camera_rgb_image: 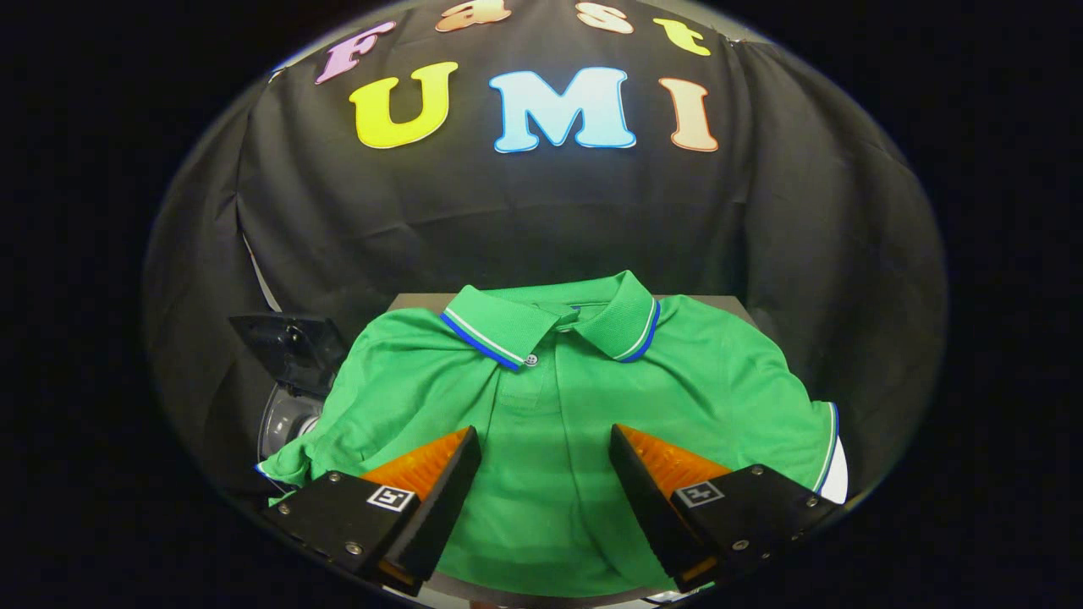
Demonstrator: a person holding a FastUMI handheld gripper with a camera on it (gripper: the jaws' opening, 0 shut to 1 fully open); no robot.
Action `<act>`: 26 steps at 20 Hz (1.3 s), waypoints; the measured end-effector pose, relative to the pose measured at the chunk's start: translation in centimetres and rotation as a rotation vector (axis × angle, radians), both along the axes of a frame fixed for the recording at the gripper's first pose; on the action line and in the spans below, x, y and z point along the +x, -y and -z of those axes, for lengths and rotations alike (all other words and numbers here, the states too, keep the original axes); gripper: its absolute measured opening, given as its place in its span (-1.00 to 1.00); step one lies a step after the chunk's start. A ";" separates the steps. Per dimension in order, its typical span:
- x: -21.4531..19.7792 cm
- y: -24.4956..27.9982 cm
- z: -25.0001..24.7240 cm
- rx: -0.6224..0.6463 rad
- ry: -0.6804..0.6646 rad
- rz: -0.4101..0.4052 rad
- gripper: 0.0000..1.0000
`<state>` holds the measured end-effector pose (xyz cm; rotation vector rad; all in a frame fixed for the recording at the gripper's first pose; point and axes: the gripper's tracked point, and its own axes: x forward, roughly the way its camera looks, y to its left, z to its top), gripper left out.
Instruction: Put the clothes into the washing machine and then close the washing machine lid.
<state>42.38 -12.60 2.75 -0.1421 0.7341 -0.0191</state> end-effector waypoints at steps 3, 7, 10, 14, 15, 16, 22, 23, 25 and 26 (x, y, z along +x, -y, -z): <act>0.3 0.2 0.0 -0.007 -0.005 0.015 0.91; 0.2 0.1 -0.2 0.000 0.013 0.020 0.88; 0.7 0.4 -0.1 0.000 0.037 0.051 0.11; 0.6 0.2 -0.1 -0.014 0.028 0.029 -0.98; 0.7 0.2 -0.2 -0.020 0.026 0.039 -0.99; 0.8 0.2 -0.3 -0.028 0.027 0.047 -0.99; 0.5 -0.3 -1.6 -0.101 0.042 0.043 -1.00; 0.5 -0.4 -2.1 -0.101 0.050 0.048 -1.00; 0.7 -0.7 -3.3 -0.094 0.072 0.058 -1.00; 0.7 -0.9 -3.9 -0.093 0.083 0.060 -1.00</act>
